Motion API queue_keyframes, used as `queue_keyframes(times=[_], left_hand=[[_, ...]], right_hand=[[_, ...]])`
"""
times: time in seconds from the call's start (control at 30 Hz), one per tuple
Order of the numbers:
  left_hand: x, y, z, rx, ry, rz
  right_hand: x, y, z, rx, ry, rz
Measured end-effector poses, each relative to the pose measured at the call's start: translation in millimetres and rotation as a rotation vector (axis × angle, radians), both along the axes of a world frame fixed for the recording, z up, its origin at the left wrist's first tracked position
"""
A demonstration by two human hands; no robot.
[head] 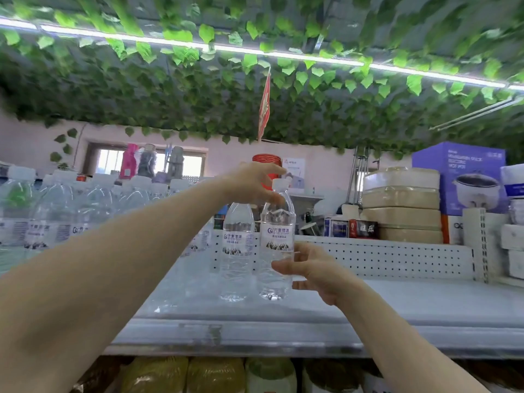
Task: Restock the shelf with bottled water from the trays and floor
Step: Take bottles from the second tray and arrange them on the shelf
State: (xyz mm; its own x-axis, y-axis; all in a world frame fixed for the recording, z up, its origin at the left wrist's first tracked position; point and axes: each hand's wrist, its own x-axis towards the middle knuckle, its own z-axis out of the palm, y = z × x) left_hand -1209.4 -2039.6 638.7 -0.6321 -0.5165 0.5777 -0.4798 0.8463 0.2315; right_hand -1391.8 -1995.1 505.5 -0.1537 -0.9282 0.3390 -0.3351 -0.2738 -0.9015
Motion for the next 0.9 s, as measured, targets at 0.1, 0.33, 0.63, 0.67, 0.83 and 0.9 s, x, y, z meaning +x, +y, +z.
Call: queue_keyframes(times=[0.1, 0.33, 0.63, 0.67, 0.83, 0.9], left_hand=[[-3.2, -12.6, -2.8, 0.097, -0.046, -0.006], [-4.8, -39.4, -17.9, 0.170, 0.051, -0.045], [-2.5, -51.1, -21.4, 0.151, 0.113, -0.025], [-1.6, -52.3, -21.7, 0.156, 0.114, -0.015], [6.5, -46.1, -18.5, 0.211, 0.187, -0.009], [9.6, -42.6, -14.6, 0.280, 0.203, 0.026]], right_hand=[[-2.9, -9.6, -2.1, 0.038, 0.006, 0.000], [-5.7, -32.3, -6.3, 0.098, 0.027, 0.010], [-1.4, -52.5, -2.4, 0.120, 0.081, 0.020], [-0.5, -55.0, -2.1, 0.124, 0.085, 0.020], [-1.1, -58.9, -2.0, 0.130, 0.062, 0.045], [-2.4, -57.6, -1.7, 0.129, 0.056, 0.055]])
